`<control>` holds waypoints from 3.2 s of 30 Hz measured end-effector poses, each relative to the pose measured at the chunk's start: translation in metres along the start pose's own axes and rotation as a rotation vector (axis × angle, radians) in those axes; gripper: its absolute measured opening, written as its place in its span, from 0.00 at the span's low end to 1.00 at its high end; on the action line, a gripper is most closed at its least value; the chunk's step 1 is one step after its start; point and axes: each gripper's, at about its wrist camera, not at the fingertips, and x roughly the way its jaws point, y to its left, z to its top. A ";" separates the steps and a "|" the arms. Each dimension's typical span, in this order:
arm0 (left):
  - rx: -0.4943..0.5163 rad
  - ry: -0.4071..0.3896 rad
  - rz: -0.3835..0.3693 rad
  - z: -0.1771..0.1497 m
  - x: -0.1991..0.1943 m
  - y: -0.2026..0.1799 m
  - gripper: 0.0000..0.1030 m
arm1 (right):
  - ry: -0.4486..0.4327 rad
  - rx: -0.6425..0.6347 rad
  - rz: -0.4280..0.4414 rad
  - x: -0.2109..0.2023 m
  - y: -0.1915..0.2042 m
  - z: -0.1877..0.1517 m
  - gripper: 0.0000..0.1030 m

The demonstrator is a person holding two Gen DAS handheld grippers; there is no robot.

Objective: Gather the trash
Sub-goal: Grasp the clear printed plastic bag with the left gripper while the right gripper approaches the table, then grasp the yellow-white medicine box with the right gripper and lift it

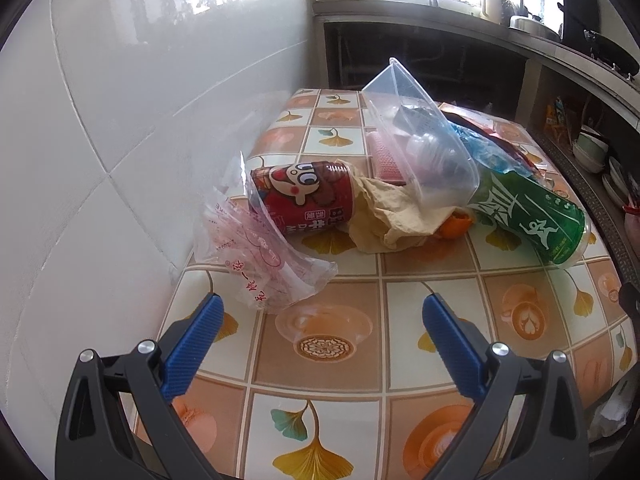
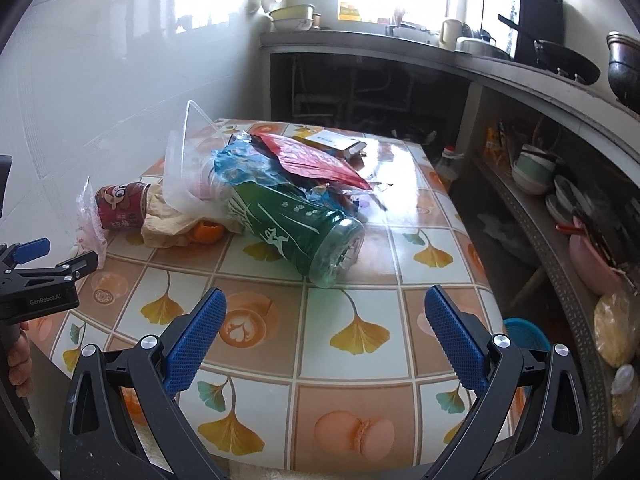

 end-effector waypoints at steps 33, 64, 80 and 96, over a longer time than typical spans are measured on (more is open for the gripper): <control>-0.306 0.117 -0.053 0.039 0.091 0.081 0.76 | 0.066 -0.033 0.104 0.016 0.020 -0.010 0.92; -0.189 0.067 -0.078 -0.009 0.067 0.098 0.34 | 0.172 -0.247 0.409 0.224 -0.023 0.238 0.92; -0.220 0.040 -0.178 -0.012 0.062 0.110 0.31 | 0.509 -0.436 0.367 0.404 0.022 0.251 0.92; -0.259 -0.029 -0.166 -0.018 0.039 0.118 0.30 | 0.288 -0.200 0.249 0.348 -0.034 0.284 0.75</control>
